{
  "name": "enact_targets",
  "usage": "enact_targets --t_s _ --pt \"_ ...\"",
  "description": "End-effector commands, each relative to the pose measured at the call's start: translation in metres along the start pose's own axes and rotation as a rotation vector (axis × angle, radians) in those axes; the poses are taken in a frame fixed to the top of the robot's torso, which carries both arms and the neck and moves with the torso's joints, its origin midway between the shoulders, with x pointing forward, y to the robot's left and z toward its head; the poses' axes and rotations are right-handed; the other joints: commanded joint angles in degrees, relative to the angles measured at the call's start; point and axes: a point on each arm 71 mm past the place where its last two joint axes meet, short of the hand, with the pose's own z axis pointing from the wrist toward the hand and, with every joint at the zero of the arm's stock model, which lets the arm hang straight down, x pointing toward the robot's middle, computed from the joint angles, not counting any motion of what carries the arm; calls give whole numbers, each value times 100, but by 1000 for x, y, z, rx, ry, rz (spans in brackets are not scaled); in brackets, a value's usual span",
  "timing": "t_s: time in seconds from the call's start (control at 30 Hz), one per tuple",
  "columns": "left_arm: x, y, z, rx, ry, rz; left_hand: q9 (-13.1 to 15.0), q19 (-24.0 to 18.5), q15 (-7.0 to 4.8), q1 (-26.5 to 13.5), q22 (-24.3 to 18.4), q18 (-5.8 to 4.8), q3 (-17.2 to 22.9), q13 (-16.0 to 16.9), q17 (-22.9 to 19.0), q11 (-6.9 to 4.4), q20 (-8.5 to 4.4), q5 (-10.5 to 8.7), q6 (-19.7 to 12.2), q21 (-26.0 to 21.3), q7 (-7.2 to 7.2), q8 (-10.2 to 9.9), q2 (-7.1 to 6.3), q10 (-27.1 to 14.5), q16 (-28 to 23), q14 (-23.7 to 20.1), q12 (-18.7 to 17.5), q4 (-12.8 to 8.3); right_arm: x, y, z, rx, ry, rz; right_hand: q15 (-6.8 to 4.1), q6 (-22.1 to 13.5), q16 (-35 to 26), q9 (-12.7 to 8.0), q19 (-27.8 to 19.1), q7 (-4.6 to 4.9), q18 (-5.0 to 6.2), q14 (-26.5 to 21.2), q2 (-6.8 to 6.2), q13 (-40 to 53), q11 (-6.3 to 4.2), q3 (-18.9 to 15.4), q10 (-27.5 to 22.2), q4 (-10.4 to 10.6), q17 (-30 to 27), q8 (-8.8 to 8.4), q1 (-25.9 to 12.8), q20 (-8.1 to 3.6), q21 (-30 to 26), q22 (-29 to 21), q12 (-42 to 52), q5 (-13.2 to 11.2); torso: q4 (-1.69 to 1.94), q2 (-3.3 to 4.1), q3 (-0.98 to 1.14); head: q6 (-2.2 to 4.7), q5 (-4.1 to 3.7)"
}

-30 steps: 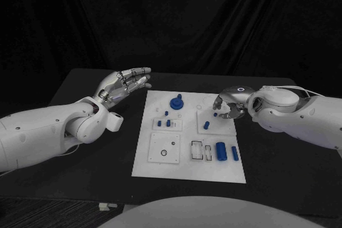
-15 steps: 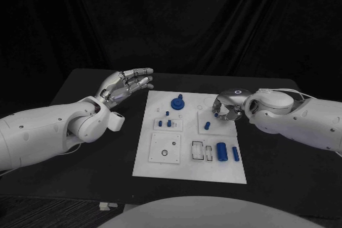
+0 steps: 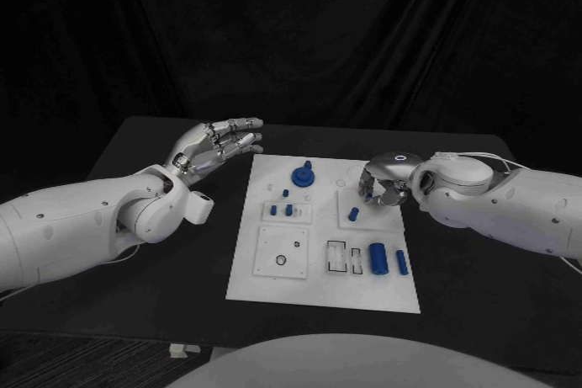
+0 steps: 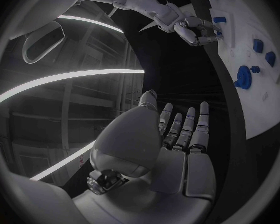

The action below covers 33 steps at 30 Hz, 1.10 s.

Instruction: Assemble the parts on the task board

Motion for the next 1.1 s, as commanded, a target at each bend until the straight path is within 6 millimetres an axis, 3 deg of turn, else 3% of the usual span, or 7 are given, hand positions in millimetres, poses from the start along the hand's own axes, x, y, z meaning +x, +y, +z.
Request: enact_targets --t_s 0.03,0.43,0.53,0.8,1.1 --pt "2 -6 0 88 8 -18 9 60 2 81 -13 -112 35 9 8 22 -3 40 38 37 11 28 -3 29 23 46 37 -5 2 1 1 0 3 8 -11 79 -4 14 32 1 -92 27 52 -20 -18 30 88 -50 -16 51 72 -6 34 693 -45 5 -8 -5 3 -1 -12" --pt "3 -3 0 72 5 -17 -3 132 43 173 -62 -150 91 7 9 49 -8 233 58 45 35 20 -22 33 84 129 2 -66 8 -5 0 45 48 8 1 40 -157 -6 -45 28 -66 -62 -15 -127 6 46 108 -157 -225 -19 155 -13 -156 650 -203 180 -3 -12 7 -1 -15" --pt "3 -2 0 69 -1 -12 -1 217 95 174 -82 -191 112 14 22 97 -7 335 126 77 55 33 -35 63 165 242 48 -62 9 -6 0 51 55 8 18 -26 -203 -26 -80 43 -58 -94 -36 -167 29 38 57 -146 -282 -71 122 0 -229 634 -276 147 -3 -14 7 -1 -28" --pt "3 -1 0 64 -3 -11 -3 267 109 187 -89 -212 132 14 24 108 -11 391 138 99 62 33 -38 70 195 294 39 -66 9 -7 0 51 58 8 12 -61 -226 -41 -105 23 -48 -111 -71 -208 26 -14 29 -90 -311 -113 13 8 -275 623 -348 18 -20 -19 10 -1 6" --pt "4 0 0 60 1 -16 -4 290 116 177 -99 -229 146 13 21 115 -16 426 157 108 69 35 -30 72 205 310 28 -47 10 -8 -1 50 56 9 -6 -50 -279 -41 -137 -16 -32 -142 -85 -230 17 -34 -3 -81 -384 -119 -9 1 -358 604 -392 -60 -11 -12 18 -1 -4"
